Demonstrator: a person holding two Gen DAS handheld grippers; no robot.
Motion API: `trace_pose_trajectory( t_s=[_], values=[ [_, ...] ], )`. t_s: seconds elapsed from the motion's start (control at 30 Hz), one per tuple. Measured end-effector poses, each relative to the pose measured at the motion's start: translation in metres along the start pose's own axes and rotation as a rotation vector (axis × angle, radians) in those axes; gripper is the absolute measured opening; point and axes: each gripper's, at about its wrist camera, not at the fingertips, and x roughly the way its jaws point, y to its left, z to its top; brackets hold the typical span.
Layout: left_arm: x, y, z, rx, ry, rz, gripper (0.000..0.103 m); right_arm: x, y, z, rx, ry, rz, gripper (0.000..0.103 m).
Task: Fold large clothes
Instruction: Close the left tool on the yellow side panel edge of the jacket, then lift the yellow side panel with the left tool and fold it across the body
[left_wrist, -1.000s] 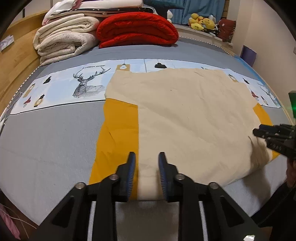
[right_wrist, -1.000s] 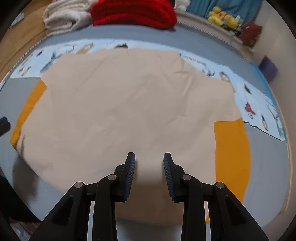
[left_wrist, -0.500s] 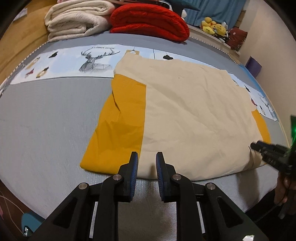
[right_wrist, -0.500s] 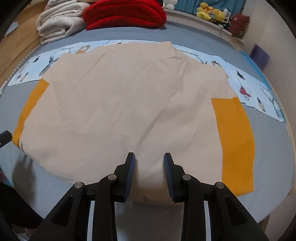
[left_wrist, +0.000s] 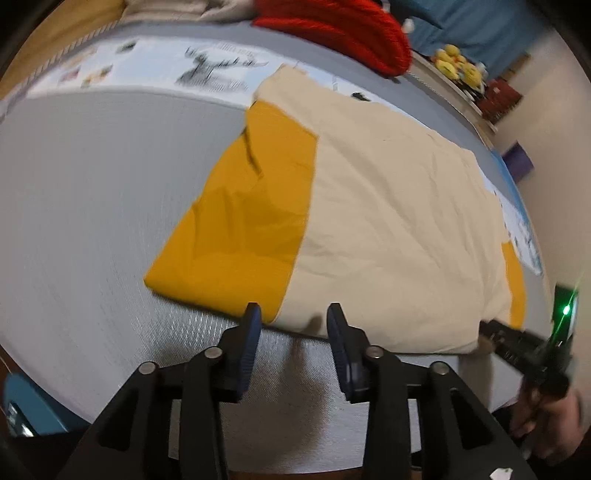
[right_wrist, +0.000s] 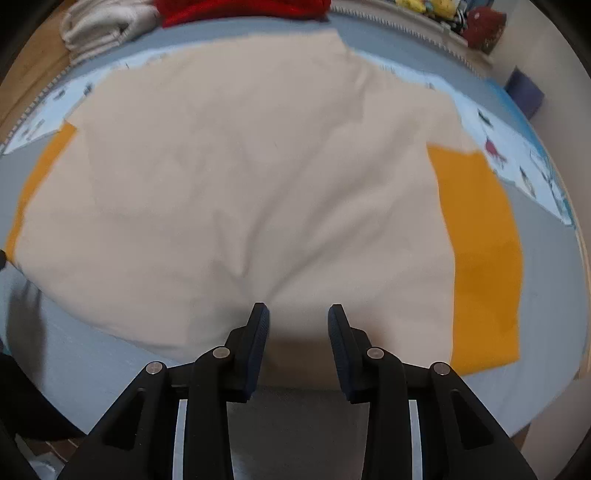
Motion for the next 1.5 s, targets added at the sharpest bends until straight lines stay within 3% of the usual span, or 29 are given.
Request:
trace_pose_trajectory(
  t_s=[0.17, 0.33, 0.8, 1.23, 1.5],
  values=[
    [0.015, 0.023, 0.000, -0.152, 0.092, -0.079, 0.053, -0.001, -0.001, 0.002, 0.004, 0.001, 0.008, 0.036],
    [0.022, 0.040, 0.002, -0.252, 0.122, -0.139, 0.056, 0.000, -0.004, 0.004, 0.001, 0.002, 0.009, 0.036],
    [0.039, 0.069, 0.018, -0.442, 0.103, -0.247, 0.060, 0.011, -0.015, 0.003, -0.005, 0.006, 0.027, 0.037],
    [0.050, 0.076, 0.026, -0.551, 0.041, -0.300, 0.064, 0.015, -0.021, 0.004, -0.010, 0.010, 0.047, 0.039],
    [0.055, 0.071, 0.034, -0.548, -0.016, -0.297, 0.062, 0.012, -0.018, 0.002, 0.006, -0.004, 0.044, 0.039]
  ],
)
